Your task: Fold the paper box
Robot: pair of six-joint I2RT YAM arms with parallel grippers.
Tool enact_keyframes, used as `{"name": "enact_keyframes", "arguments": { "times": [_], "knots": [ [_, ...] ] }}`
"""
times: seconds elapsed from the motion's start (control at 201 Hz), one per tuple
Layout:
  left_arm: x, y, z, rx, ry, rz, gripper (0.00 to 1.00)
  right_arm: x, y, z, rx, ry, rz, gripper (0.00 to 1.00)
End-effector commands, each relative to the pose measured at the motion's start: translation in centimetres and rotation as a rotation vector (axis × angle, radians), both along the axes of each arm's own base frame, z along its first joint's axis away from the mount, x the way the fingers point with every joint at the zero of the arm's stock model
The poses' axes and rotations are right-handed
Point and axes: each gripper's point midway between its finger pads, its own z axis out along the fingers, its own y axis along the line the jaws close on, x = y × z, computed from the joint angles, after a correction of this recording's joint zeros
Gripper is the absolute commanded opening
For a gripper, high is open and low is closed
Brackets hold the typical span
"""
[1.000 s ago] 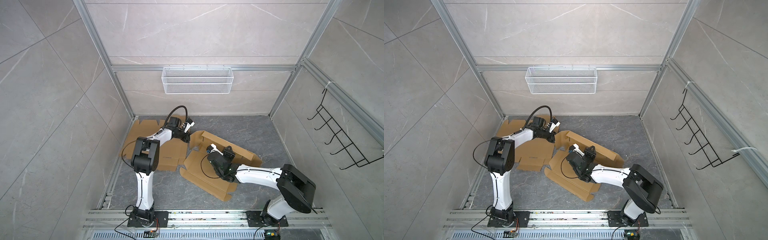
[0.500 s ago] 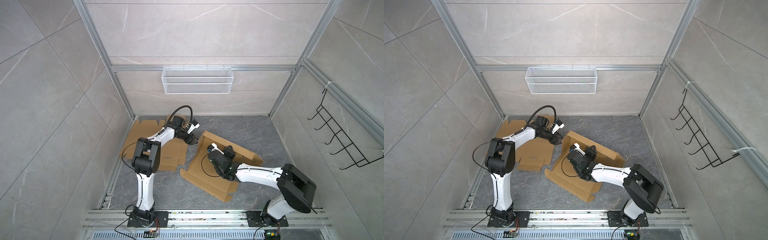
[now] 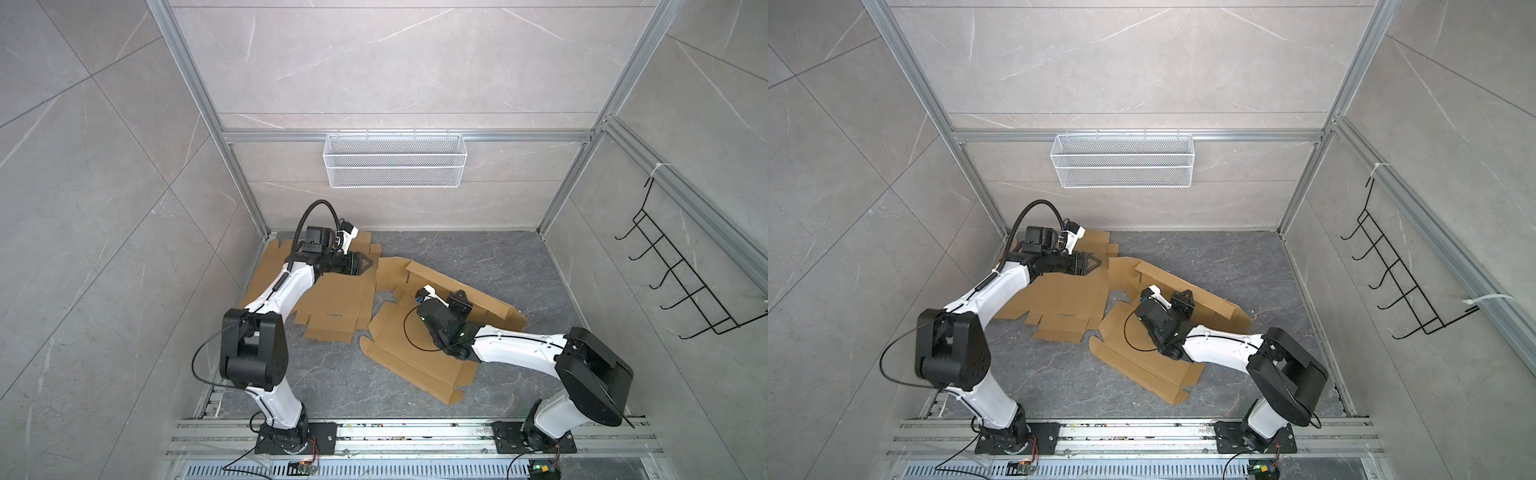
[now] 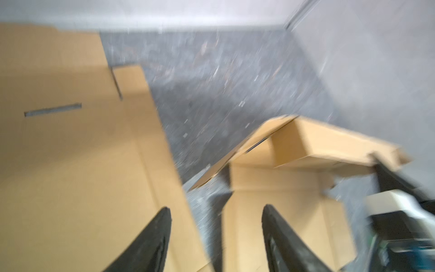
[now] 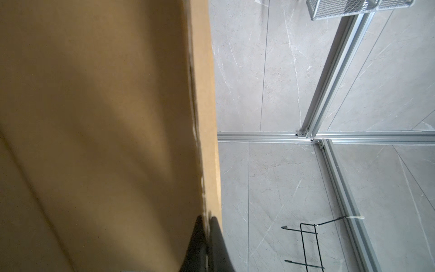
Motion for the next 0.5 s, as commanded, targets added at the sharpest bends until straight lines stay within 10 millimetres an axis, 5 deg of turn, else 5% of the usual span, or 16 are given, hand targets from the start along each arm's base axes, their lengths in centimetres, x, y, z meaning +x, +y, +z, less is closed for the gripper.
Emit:
{"name": "enact_keyframes", "arguments": {
  "times": [0.0,0.189,0.363,0.498],
  "knots": [
    [-3.6,-4.4,-2.2,-0.132,0.125,-0.033,0.63,-0.1,0.3,-2.7,0.006,0.097,0.041,0.0],
    [-5.7,-7.8,-7.9,-0.099,0.252,-0.064,0.53,0.0,0.5,-2.6,0.004,0.101,0.045,0.0],
    [-6.0,-5.9,-12.9,0.051,0.324,0.013,0.4,-0.1,0.4,-2.6,0.001,0.102,0.047,0.0],
    [-7.8,-5.6,-14.0,0.076,0.351,0.003,0.38,0.6,-0.5,-1.8,-0.001,0.088,0.034,0.0]
  ]
}}
